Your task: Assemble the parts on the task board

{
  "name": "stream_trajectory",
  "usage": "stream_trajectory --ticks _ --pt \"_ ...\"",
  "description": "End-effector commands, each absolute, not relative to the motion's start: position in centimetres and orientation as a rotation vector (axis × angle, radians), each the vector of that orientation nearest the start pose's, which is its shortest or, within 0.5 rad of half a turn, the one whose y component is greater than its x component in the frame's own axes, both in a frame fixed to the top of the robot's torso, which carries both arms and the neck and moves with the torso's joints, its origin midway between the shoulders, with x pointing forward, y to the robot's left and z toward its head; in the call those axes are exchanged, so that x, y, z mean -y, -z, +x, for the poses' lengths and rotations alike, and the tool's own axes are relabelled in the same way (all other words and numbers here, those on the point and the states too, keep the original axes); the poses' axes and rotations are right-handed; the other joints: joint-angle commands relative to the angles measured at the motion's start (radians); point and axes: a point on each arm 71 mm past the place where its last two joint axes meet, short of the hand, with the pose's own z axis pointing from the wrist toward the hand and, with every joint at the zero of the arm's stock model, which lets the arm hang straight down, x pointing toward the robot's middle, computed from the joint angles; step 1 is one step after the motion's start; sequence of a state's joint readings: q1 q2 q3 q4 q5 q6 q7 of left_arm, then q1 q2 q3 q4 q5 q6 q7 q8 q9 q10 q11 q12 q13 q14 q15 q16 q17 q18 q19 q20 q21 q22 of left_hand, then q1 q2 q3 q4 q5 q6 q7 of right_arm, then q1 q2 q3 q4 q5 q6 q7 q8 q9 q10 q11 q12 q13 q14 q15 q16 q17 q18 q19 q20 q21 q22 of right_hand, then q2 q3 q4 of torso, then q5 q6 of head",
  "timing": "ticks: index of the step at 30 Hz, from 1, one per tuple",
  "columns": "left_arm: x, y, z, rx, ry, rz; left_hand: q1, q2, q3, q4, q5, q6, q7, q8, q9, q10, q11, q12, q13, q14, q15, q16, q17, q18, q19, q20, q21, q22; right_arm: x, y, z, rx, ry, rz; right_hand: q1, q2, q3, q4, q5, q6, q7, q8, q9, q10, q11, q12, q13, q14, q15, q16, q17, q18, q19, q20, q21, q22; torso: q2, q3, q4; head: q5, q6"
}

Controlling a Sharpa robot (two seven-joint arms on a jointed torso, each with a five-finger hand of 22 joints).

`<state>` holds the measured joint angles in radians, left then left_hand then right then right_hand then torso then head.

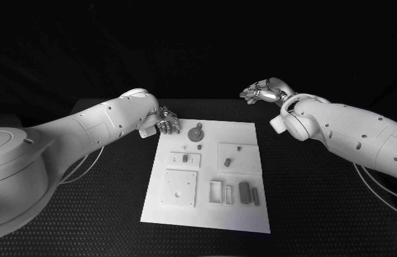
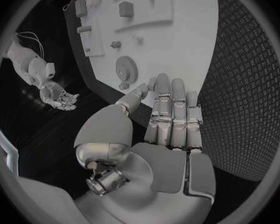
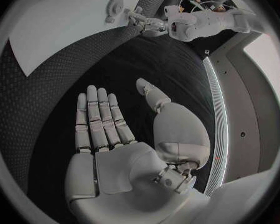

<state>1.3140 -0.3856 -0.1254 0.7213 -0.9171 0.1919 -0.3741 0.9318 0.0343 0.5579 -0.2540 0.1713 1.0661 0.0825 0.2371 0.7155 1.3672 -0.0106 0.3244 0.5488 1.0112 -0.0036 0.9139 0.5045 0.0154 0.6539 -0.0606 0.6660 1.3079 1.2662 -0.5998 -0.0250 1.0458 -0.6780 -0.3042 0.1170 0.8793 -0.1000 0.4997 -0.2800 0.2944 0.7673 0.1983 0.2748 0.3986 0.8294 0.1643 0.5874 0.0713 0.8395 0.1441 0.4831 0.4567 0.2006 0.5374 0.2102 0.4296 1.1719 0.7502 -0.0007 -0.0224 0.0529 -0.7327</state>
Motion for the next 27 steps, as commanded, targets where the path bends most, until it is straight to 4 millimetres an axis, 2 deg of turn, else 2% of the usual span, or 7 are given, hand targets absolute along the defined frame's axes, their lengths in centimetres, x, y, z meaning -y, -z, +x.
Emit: stream_trajectory --ticks 1,4,8,14,27 --pt "-21.3 22.2 60.1 -2.269 0.345 -0.445 0.011 0.006 0.0 -0.005 0.007 0.01 -0.001 0.008 0.002 0.002 -0.004 0.006 -0.001 0.003 -0.003 0.007 -0.001 -0.015 0.009 -0.023 -0.007 0.01 22.2 17.0 57.9 -1.594 -0.969 0.564 -0.007 0.001 0.004 0.001 0.005 -0.002 0.022 0.006 -0.002 0.006 0.0 -0.001 -0.001 -0.002 0.007 -0.005 -0.002 -0.006 -0.005 0.003 -0.005 0.001 0.0 0.0003 0.0003 0.0 0.0" --pt "-21.4 22.2 60.1 -2.266 0.346 -0.454 0.013 0.01 0.0 -0.009 0.015 0.012 -0.001 0.009 0.002 0.004 -0.004 0.006 -0.002 0.004 -0.003 0.008 -0.002 -0.015 0.01 -0.023 -0.007 0.01 22.2 17.0 57.9 -1.593 -0.969 0.564 -0.007 0.001 0.004 0.001 0.005 -0.002 0.022 0.007 -0.002 0.006 0.0 -0.001 -0.001 -0.002 0.007 -0.005 -0.002 -0.006 -0.005 0.003 -0.005 0.001 0.0 0.0003 -0.0004 0.002 -0.001" --pt "-21.6 22.1 60.1 -2.25 0.346 -0.464 0.013 0.015 -0.003 -0.018 0.064 0.015 -0.003 0.018 0.01 0.006 -0.005 0.006 -0.005 0.006 -0.004 0.009 -0.004 -0.015 0.012 -0.021 -0.008 0.01 22.2 17.0 57.9 -1.594 -0.97 0.564 -0.008 0.001 0.004 0.001 0.005 -0.002 0.022 0.007 -0.002 0.006 0.0 -0.001 -0.001 -0.002 0.007 -0.005 -0.002 -0.006 -0.005 0.003 -0.005 0.002 0.0 0.0004 0.0004 0.002 -0.002" --pt "-22.2 22.0 60.2 -2.218 0.364 -0.512 0.015 0.019 -0.002 -0.025 0.105 0.019 -0.007 0.028 0.02 0.015 -0.008 0.009 -0.007 0.013 -0.006 0.014 -0.005 -0.015 0.015 -0.022 -0.007 0.011 22.2 17.0 57.9 -1.593 -0.969 0.564 -0.008 0.001 0.004 0.001 0.005 -0.002 0.022 0.007 -0.002 0.006 0.0 -0.001 -0.001 -0.002 0.007 -0.005 -0.002 -0.006 -0.005 0.003 -0.005 0.002 0.0 0.0001 0.0001 0.003 -0.003" --pt "-23.7 20.7 59.2 -2.156 0.458 -0.632 0.012 0.014 -0.006 -0.028 0.145 0.038 -0.016 0.044 0.035 0.041 -0.017 0.015 -0.008 0.038 -0.016 0.022 -0.008 -0.015 0.032 -0.031 0.002 0.015 23.0 17.0 57.9 -1.587 -0.955 0.574 -0.009 0.001 0.004 0.001 0.005 -0.002 0.022 0.007 -0.002 0.006 0.0 -0.001 -0.002 -0.002 0.007 -0.005 -0.002 -0.006 -0.005 0.003 -0.006 0.003 -0.002 0.0002 0.0031 0.005 -0.004"
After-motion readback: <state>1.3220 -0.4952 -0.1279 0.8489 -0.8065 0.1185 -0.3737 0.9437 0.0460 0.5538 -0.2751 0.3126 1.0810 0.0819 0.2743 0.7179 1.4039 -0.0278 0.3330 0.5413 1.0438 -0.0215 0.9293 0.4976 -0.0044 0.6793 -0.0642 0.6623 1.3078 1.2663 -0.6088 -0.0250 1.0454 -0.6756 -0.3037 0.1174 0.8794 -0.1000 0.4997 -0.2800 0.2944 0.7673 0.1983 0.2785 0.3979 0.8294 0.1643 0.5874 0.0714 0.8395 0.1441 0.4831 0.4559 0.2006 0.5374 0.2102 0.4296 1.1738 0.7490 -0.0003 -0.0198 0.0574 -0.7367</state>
